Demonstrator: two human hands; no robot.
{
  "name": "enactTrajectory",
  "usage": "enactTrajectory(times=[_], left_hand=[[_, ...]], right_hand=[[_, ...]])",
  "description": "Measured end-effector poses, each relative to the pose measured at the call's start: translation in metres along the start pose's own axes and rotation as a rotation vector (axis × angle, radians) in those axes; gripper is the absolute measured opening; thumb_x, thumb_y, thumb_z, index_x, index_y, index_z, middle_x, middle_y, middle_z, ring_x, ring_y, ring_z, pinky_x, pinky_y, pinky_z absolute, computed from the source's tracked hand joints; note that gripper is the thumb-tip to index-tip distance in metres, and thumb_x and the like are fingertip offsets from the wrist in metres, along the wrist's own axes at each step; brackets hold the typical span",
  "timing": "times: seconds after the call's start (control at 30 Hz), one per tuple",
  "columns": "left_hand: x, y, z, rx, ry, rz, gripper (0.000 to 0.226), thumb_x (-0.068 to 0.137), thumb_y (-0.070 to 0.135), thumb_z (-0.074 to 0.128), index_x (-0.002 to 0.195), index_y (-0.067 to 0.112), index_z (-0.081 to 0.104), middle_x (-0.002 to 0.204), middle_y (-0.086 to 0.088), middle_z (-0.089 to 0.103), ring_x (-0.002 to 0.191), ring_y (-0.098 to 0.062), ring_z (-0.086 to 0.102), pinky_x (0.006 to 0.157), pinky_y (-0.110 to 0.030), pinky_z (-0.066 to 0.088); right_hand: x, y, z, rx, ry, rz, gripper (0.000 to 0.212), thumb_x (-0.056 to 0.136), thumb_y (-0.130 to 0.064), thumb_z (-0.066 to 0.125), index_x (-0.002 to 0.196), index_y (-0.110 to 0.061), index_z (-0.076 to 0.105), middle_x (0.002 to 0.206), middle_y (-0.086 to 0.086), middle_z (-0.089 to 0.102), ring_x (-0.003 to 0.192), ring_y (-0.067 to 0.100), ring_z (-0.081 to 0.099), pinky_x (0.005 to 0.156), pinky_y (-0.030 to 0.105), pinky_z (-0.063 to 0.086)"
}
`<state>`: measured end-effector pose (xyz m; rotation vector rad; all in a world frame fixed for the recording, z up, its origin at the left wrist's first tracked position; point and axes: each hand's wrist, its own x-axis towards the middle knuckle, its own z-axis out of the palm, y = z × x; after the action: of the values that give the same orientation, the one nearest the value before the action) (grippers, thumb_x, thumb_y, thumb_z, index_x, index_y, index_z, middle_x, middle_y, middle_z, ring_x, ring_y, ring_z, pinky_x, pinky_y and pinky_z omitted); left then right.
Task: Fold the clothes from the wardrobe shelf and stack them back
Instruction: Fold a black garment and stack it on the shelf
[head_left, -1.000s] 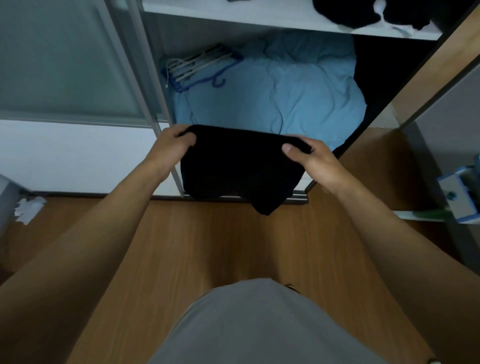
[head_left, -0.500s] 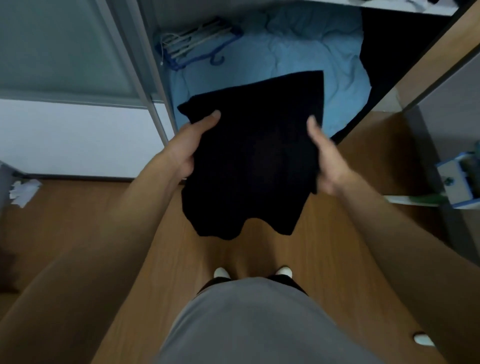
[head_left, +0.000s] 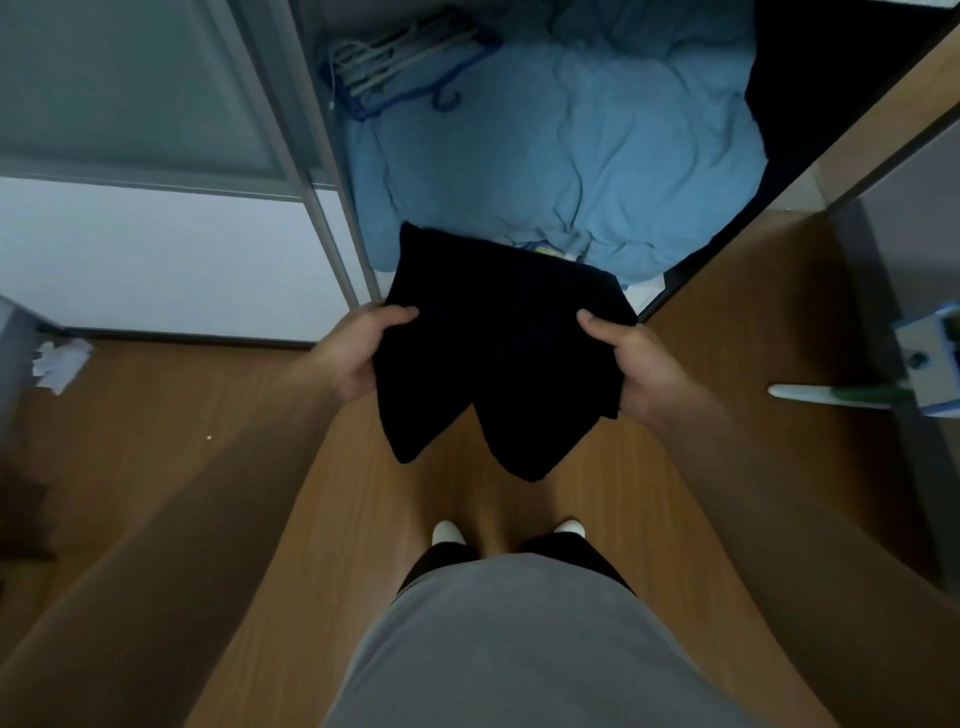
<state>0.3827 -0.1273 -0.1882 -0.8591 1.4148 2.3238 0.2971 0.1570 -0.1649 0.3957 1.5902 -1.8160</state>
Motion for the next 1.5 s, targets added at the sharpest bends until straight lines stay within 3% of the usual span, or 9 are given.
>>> enactTrajectory(times=[0.2,0.37,0.47,0.67,0.87,1.07,1.17,1.33,1.5], left_hand=[[0.017,0.015,0.028,0.061,0.124,0.185,0.045,0.098,0.006,0.053,0.137,0.029,0.057,0.117,-0.005,0.071,0.098,-0.016,0.072,0.074,-0.02,0.057],[0.028,0.054,0.046,0.298,-0.025,0.206,0.065,0.088,-0.009,0.061,0.142,0.026,0.052,0.128,-0.008,0.065,0.105,-0.017,0.07,0.082,-0.021,0.056],[0.036,0.092,0.065,0.578,-0.049,0.19,0.09,0.082,-0.007,0.072,0.155,0.025,0.03,0.146,-0.003,0.049,0.126,-0.015,0.054,0.101,-0.021,0.046],[0.055,0.183,0.125,1.332,0.153,0.302,0.102,0.082,0.009,0.074,0.159,0.026,0.008,0.163,0.001,0.023,0.146,-0.016,0.026,0.102,-0.012,0.018],[0.057,0.262,0.149,1.603,0.64,0.661,0.051,0.076,0.019,0.07,0.126,0.026,0.062,0.119,-0.008,0.066,0.113,-0.032,0.059,0.093,-0.043,0.052],[0.061,0.335,0.153,1.263,0.835,0.931,0.047,0.071,0.04,0.061,0.111,0.016,0.068,0.12,-0.005,0.051,0.108,-0.022,0.056,0.095,-0.038,0.049],[0.074,0.364,0.146,0.873,0.634,0.883,0.015,0.091,0.021,0.061,0.105,0.017,0.064,0.109,-0.007,0.063,0.096,-0.024,0.067,0.065,-0.039,0.061],[0.113,0.387,0.135,0.234,0.381,0.867,0.014,0.104,0.019,0.051,0.115,0.022,0.058,0.11,0.004,0.066,0.096,-0.014,0.069,0.054,-0.033,0.059],[0.146,0.434,0.113,0.108,0.452,1.06,0.015,0.102,0.008,0.051,0.105,0.021,0.058,0.11,0.002,0.063,0.101,-0.015,0.067,0.075,-0.034,0.06]], right_hand=[[0.022,-0.018,-0.021,-0.321,0.32,0.089,0.045,0.082,-0.029,0.08,0.118,-0.006,0.066,0.094,0.008,0.077,0.074,0.022,0.076,0.058,0.029,0.058],[0.028,-0.046,-0.038,-0.459,0.064,-0.037,0.086,0.073,-0.032,0.088,0.146,-0.034,0.044,0.138,-0.002,0.056,0.123,0.017,0.057,0.106,0.033,0.047],[0.037,-0.074,-0.032,-0.858,-0.089,-0.146,0.091,0.078,-0.013,0.083,0.152,-0.026,0.033,0.134,-0.003,0.053,0.122,0.013,0.053,0.093,0.01,0.045],[0.081,-0.167,-0.013,-1.479,0.151,-0.52,0.06,0.085,0.002,0.057,0.14,-0.017,0.044,0.129,0.016,0.053,0.117,0.032,0.054,0.095,0.034,0.043],[0.119,-0.291,-0.005,-1.429,0.419,-1.072,0.032,0.082,-0.015,0.071,0.113,-0.019,0.062,0.119,0.011,0.051,0.1,0.034,0.06,0.072,0.04,0.045],[0.148,-0.387,0.022,-0.906,0.286,-1.202,0.027,0.086,-0.03,0.07,0.107,-0.026,0.053,0.103,-0.004,0.063,0.073,0.012,0.063,0.063,0.031,0.048],[0.167,-0.423,0.042,-0.466,-0.023,-0.98,0.024,0.095,-0.016,0.064,0.104,-0.029,0.046,0.102,0.004,0.066,0.054,0.016,0.07,0.044,0.023,0.05],[0.211,-0.472,0.076,-0.329,-0.222,-0.824,0.018,0.1,-0.019,0.057,0.111,-0.027,0.046,0.112,0.004,0.068,0.078,0.024,0.077,0.063,0.03,0.06],[0.264,-0.528,0.147,-0.138,-0.365,-0.508,0.03,0.094,-0.004,0.044,0.119,-0.016,0.054,0.121,0.013,0.064,0.094,0.035,0.073,0.082,0.047,0.057]])
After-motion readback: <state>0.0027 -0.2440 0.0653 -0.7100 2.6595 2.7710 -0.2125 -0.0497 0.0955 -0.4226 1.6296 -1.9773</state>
